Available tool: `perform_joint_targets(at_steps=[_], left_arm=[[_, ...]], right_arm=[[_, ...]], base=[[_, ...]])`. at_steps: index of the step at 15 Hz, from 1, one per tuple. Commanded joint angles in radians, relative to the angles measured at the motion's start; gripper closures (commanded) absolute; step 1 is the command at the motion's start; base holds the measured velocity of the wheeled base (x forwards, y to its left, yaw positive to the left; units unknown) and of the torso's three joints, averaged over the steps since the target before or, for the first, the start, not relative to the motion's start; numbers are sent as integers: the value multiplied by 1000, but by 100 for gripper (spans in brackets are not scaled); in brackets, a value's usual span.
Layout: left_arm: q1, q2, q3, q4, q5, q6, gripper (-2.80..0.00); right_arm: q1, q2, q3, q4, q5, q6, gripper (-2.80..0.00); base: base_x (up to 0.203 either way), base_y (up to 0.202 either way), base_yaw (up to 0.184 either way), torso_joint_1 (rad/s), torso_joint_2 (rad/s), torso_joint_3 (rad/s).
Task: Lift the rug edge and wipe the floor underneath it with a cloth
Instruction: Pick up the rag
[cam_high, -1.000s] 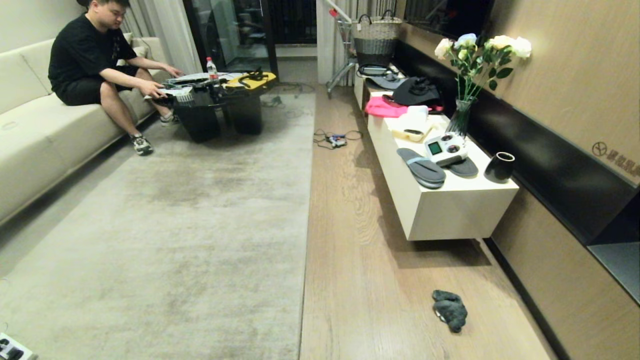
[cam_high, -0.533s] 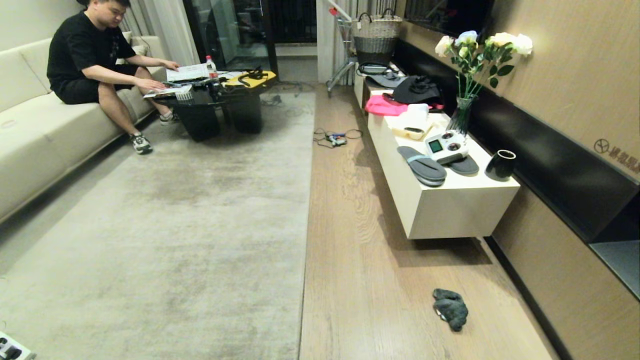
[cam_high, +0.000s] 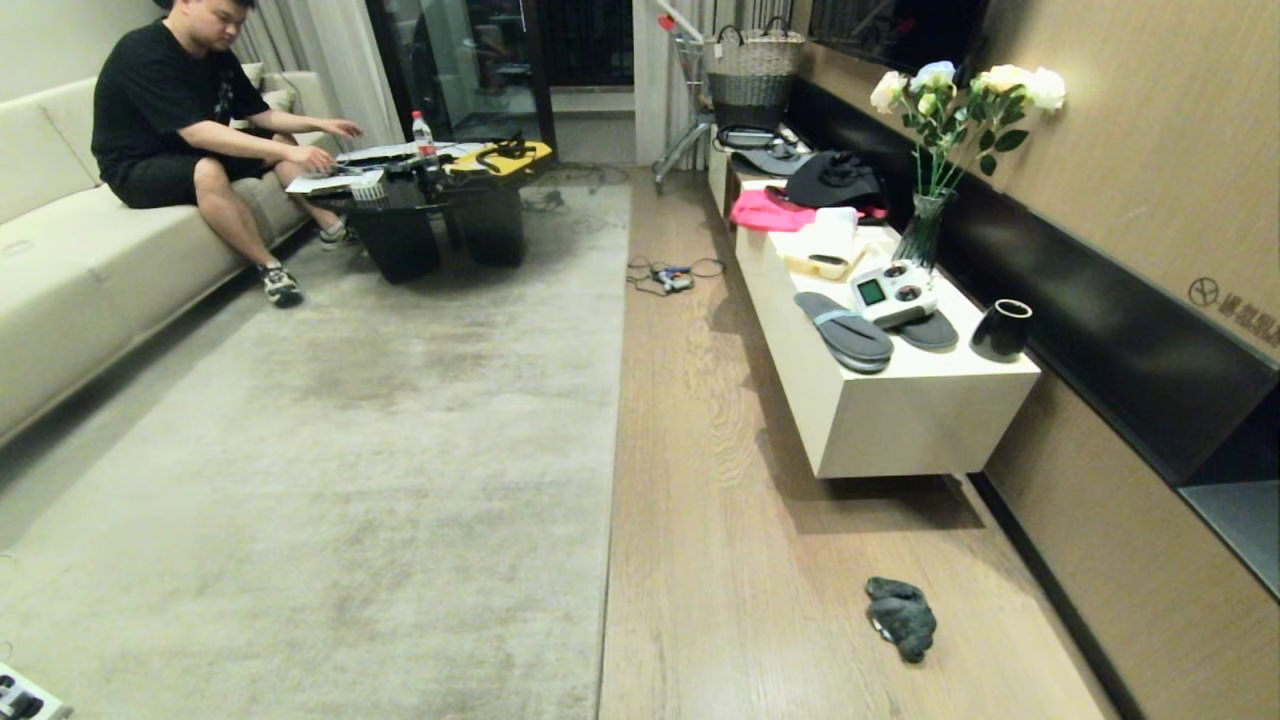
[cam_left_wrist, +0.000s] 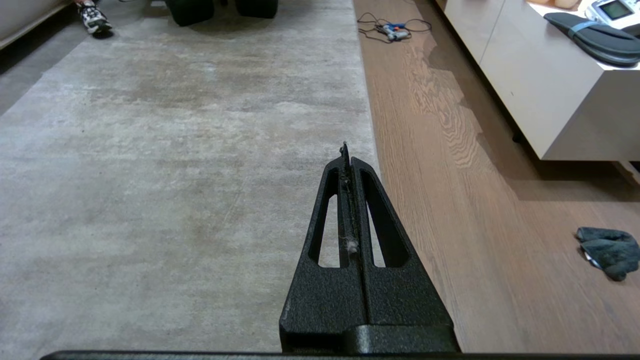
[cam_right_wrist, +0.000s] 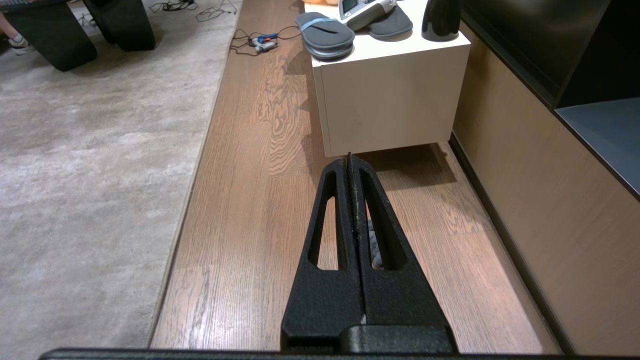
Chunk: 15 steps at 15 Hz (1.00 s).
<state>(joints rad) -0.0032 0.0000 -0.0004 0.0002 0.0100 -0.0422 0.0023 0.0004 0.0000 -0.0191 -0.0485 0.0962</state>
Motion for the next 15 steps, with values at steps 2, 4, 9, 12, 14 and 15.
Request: perform_joint_targets(at_steps=[2, 4, 9, 12, 14, 15], left_arm=[[0, 2, 0, 0, 1, -2, 0], [0, 2, 0, -2, 1, -4, 0], [0, 2, 0, -2, 1, -4, 0], [0, 2, 0, -2, 1, -4, 0], [0, 2, 0, -2, 1, -4, 0], [0, 2, 0, -2, 1, -4, 0]], right_arm=[[-1, 1, 0, -1, -1, 0, 0], [1, 1, 0, -1, -1, 0, 0], [1, 1, 0, -1, -1, 0, 0], [-1, 1, 0, -1, -1, 0, 0], [0, 1, 0, -1, -1, 0, 0], [0, 1, 0, -1, -1, 0, 0]], base=[[0, 0, 0, 0, 0, 0], [0, 0, 0, 0, 0, 0], [0, 0, 0, 0, 2, -36], [0, 0, 0, 2, 4, -178], [0, 0, 0, 8, 3, -185], [0, 0, 0, 2, 3, -203]])
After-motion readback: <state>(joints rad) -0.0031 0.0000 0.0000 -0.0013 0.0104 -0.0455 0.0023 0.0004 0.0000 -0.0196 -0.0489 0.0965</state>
